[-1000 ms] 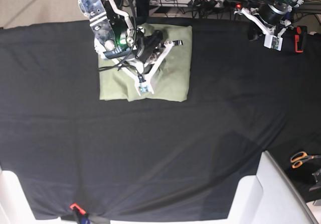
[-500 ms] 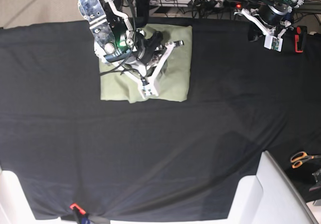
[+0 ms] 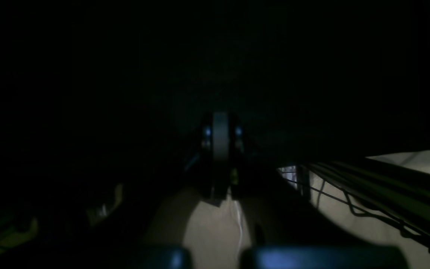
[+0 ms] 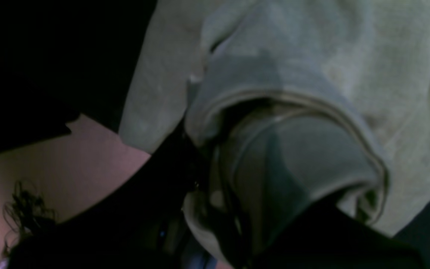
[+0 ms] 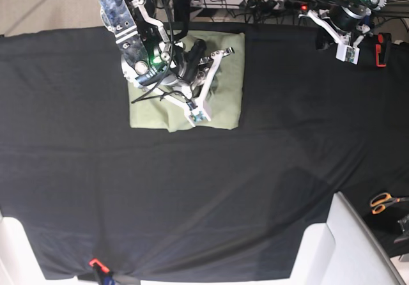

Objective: Fold the T-shirt properly
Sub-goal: 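Press and smooth the folded stack with the right gripper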

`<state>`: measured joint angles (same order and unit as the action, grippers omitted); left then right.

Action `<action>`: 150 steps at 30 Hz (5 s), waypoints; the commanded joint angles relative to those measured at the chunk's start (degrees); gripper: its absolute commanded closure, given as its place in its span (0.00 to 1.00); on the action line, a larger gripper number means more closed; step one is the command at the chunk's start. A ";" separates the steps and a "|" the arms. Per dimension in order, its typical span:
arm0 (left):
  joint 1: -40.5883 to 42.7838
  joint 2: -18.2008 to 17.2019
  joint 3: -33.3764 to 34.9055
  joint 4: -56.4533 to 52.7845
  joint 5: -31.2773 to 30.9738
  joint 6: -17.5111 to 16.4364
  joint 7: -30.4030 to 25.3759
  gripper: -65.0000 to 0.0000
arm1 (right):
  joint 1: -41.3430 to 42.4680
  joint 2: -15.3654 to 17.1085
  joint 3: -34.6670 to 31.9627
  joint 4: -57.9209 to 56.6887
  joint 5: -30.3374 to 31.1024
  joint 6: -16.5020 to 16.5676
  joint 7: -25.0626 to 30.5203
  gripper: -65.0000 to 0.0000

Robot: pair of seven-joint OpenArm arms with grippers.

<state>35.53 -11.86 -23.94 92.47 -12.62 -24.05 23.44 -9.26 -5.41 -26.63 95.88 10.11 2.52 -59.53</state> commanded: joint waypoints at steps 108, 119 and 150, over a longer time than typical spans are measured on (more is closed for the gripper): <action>-4.01 -1.73 -0.80 -1.43 5.11 -0.08 -0.45 1.00 | 21.43 10.20 -0.31 -9.15 54.20 -6.52 -9.97 0.37; -4.36 -2.08 -0.36 -1.43 5.11 -0.08 -0.45 1.00 | 10.18 16.88 6.19 -9.15 53.94 -11.27 -5.75 1.00; -4.01 -1.90 -0.54 -1.43 5.11 -0.08 -0.45 1.00 | 33.12 7.56 -12.62 -35.44 53.94 -3.98 8.14 0.99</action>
<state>31.29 -13.17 -24.27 90.24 -7.31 -24.21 23.75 22.55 2.46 -39.29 59.64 62.92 -2.09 -51.46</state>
